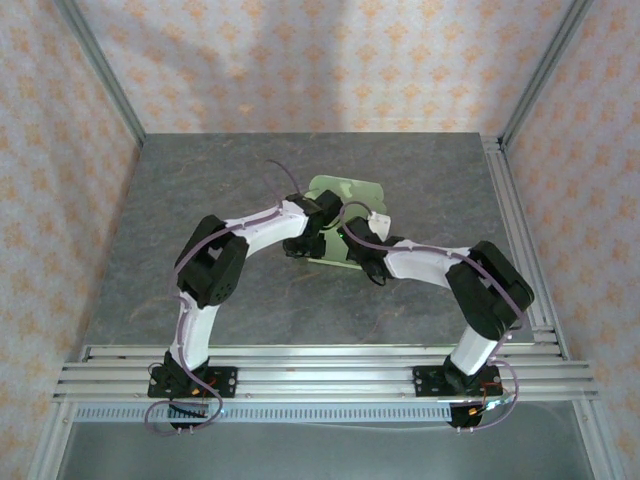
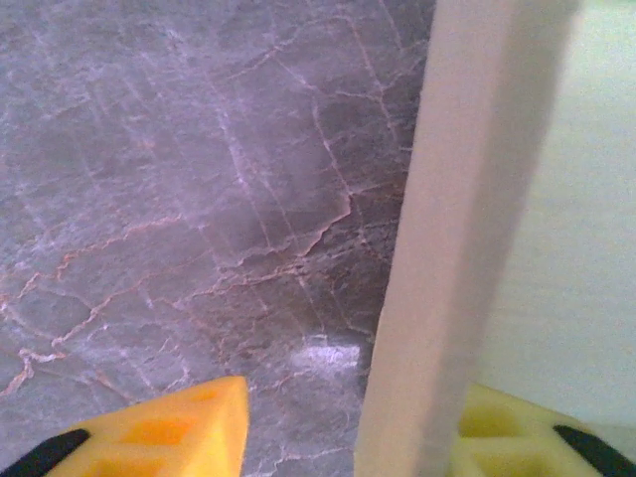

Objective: Fold the paper box

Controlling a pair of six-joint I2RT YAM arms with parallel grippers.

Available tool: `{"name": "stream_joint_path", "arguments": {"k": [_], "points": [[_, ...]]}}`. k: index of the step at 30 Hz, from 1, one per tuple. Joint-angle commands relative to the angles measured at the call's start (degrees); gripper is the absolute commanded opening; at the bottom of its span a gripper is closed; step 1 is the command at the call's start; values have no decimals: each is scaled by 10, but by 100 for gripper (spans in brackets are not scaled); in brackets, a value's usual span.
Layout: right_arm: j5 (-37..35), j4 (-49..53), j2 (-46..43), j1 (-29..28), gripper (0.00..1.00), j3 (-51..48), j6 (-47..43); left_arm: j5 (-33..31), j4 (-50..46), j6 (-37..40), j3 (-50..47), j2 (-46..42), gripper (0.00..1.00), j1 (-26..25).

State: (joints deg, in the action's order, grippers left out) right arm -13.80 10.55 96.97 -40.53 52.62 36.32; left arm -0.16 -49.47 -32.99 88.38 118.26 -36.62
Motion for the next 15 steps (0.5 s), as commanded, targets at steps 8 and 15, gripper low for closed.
{"name": "stream_joint_path", "arguments": {"k": [8, 15], "points": [[-38, 75, 30, -2, 0, 49, -36, 43, 42, 0, -54, -125, 64, 7], [-42, 103, 45, -2, 0, 67, -52, 59, 103, -29, -132, -189, 64, 40]]}}
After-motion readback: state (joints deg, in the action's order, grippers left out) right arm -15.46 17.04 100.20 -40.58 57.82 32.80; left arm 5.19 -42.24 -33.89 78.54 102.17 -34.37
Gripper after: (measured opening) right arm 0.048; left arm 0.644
